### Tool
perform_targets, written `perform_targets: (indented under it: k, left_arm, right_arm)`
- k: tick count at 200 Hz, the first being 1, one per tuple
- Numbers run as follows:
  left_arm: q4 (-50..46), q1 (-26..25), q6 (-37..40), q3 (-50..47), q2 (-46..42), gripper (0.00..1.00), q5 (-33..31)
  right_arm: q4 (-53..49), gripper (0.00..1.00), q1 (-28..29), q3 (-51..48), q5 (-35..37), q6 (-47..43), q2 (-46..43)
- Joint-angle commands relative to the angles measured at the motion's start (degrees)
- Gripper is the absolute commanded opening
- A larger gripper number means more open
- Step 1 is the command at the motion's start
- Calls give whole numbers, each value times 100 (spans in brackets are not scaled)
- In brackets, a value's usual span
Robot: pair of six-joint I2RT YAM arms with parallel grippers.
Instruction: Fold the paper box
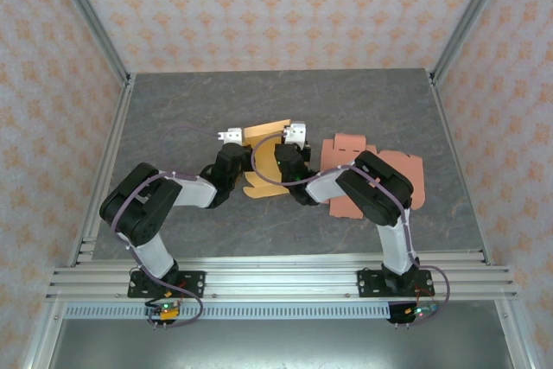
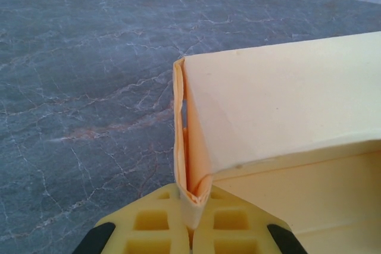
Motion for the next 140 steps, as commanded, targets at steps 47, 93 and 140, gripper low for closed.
perform_targets:
  k: [47, 93, 140]
  left_arm:
    - [-1204, 104, 43, 350, -240, 0, -957]
    - [-1463, 353, 28, 405, -385, 0, -927]
    - [-1870, 354, -71, 588, -500, 0, -761]
  right_arm:
    - [124, 53, -83, -439, -1102, 763, -623]
    - [206, 65, -554, -1598, -3574, 1248, -1827]
    - [-434, 63, -1585, -1526, -6095, 378, -2140]
